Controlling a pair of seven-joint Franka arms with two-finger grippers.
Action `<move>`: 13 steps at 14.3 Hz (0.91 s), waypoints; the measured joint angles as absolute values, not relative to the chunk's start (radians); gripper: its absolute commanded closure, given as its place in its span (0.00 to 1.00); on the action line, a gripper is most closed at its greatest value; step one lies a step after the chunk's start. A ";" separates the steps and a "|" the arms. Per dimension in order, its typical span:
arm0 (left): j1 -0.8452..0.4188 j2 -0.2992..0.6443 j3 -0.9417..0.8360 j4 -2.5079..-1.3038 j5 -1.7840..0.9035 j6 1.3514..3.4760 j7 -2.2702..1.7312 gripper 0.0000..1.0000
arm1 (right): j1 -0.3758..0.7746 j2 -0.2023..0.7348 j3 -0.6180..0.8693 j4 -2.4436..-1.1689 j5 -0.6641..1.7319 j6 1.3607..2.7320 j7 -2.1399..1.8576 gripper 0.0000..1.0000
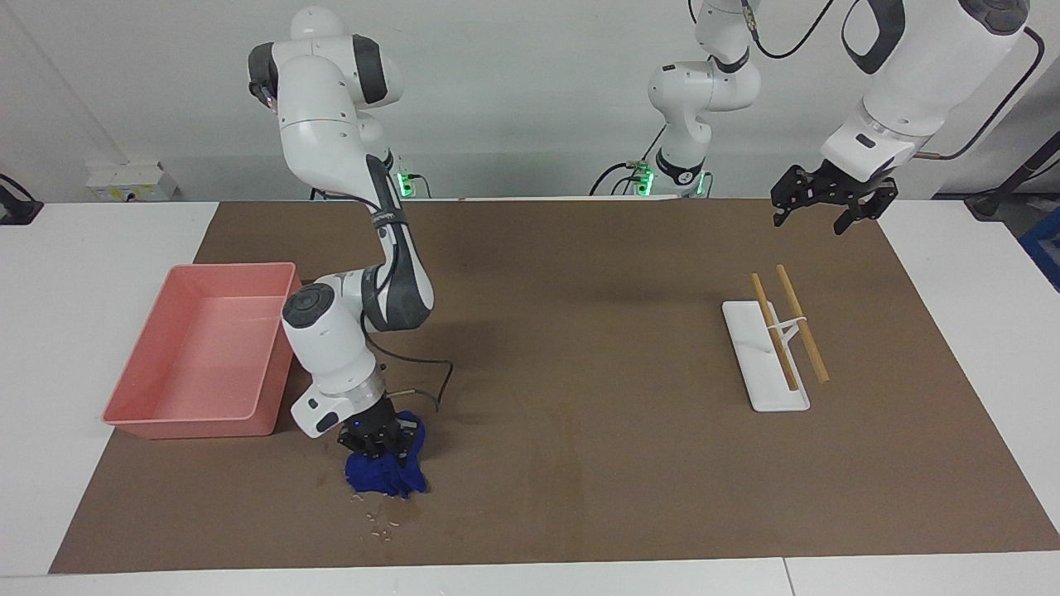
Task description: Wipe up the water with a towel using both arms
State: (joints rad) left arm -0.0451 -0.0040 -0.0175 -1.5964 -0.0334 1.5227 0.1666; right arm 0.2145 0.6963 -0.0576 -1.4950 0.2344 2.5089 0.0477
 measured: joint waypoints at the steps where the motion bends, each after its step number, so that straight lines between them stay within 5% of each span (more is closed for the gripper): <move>1: -0.045 -0.004 -0.017 -1.596 -0.033 1.523 0.167 0.00 | 0.215 0.696 -0.058 -1.495 0.234 2.509 0.048 1.00; 13: -0.045 -0.004 -0.017 -1.596 -0.033 1.522 0.167 0.00 | 0.217 0.780 -0.056 -1.350 0.221 2.457 0.047 1.00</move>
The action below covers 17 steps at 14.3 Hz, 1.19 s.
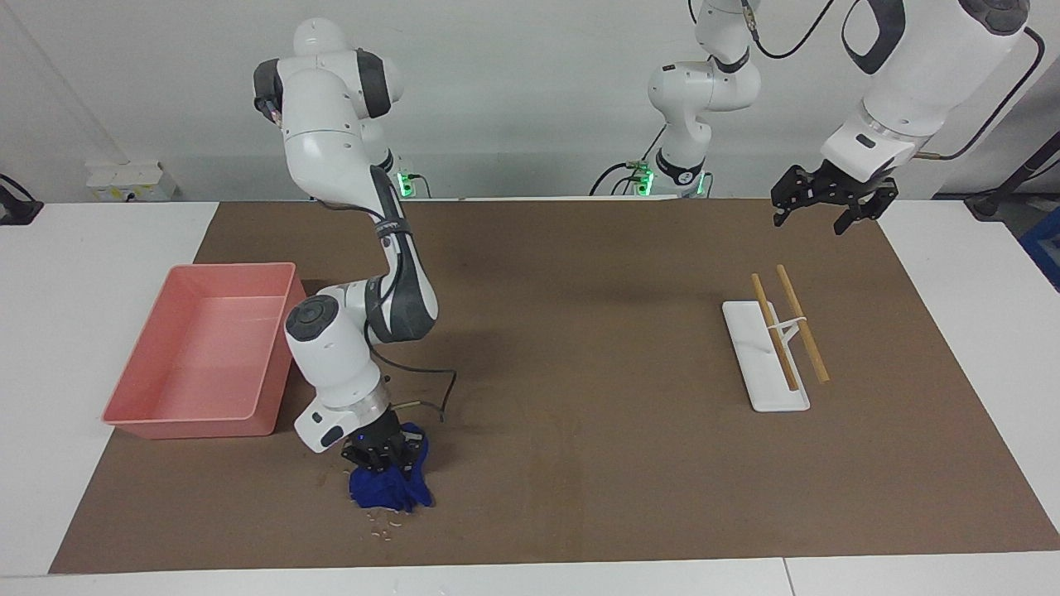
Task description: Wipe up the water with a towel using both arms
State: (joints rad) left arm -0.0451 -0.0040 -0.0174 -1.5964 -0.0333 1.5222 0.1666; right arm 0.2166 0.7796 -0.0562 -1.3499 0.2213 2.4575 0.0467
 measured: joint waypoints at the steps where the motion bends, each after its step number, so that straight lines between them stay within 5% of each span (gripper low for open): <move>1: -0.045 -0.004 -0.017 -1.596 -0.033 1.522 0.167 0.00 | 0.217 0.784 -0.056 -1.342 0.220 2.456 0.047 1.00; 17: -0.045 -0.004 -0.017 -1.596 -0.033 1.522 0.167 0.00 | 0.210 0.843 -0.060 -1.178 0.193 2.364 0.008 1.00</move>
